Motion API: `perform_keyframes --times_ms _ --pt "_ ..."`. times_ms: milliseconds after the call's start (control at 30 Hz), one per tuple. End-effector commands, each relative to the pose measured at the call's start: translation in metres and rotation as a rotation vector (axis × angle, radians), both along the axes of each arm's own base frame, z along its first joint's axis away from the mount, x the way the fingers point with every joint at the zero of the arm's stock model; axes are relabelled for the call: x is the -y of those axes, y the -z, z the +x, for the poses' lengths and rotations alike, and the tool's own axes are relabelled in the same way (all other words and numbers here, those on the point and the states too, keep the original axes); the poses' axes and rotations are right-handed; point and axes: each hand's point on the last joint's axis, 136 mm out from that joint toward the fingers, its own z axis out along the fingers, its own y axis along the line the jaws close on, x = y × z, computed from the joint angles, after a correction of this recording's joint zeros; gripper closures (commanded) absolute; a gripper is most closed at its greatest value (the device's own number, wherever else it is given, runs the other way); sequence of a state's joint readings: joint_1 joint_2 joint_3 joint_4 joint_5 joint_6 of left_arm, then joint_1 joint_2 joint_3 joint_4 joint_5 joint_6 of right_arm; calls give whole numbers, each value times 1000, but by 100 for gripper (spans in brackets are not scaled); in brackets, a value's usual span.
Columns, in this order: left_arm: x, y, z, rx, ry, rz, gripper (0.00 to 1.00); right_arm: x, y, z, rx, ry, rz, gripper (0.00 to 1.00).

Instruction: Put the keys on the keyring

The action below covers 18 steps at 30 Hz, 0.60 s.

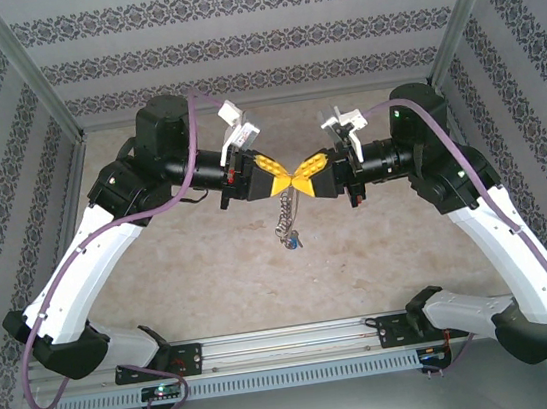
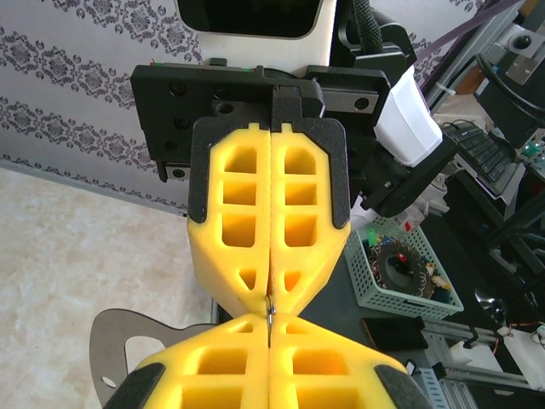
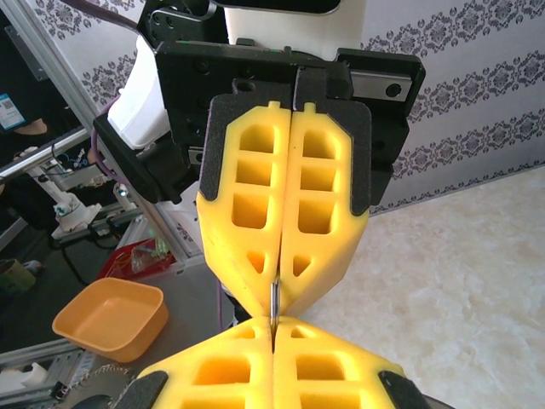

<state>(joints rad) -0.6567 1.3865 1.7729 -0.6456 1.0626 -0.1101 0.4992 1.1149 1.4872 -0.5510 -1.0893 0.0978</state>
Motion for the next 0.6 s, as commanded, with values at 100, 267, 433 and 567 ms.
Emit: perform_keyframes --times_ms 100,267,433,567 --pt "-2 -4 4 35 -37 -26 73 4 -16 0 81 -3 67 100" --pt "-4 -7 6 40 -52 -46 72 5 -18 2 87 19 86 100" --pt "-4 -13 10 53 -66 -70 72 7 -19 -2 91 15 98 100" --pt "-11 -26 18 47 -87 -139 72 7 -20 -5 86 8 114 100"
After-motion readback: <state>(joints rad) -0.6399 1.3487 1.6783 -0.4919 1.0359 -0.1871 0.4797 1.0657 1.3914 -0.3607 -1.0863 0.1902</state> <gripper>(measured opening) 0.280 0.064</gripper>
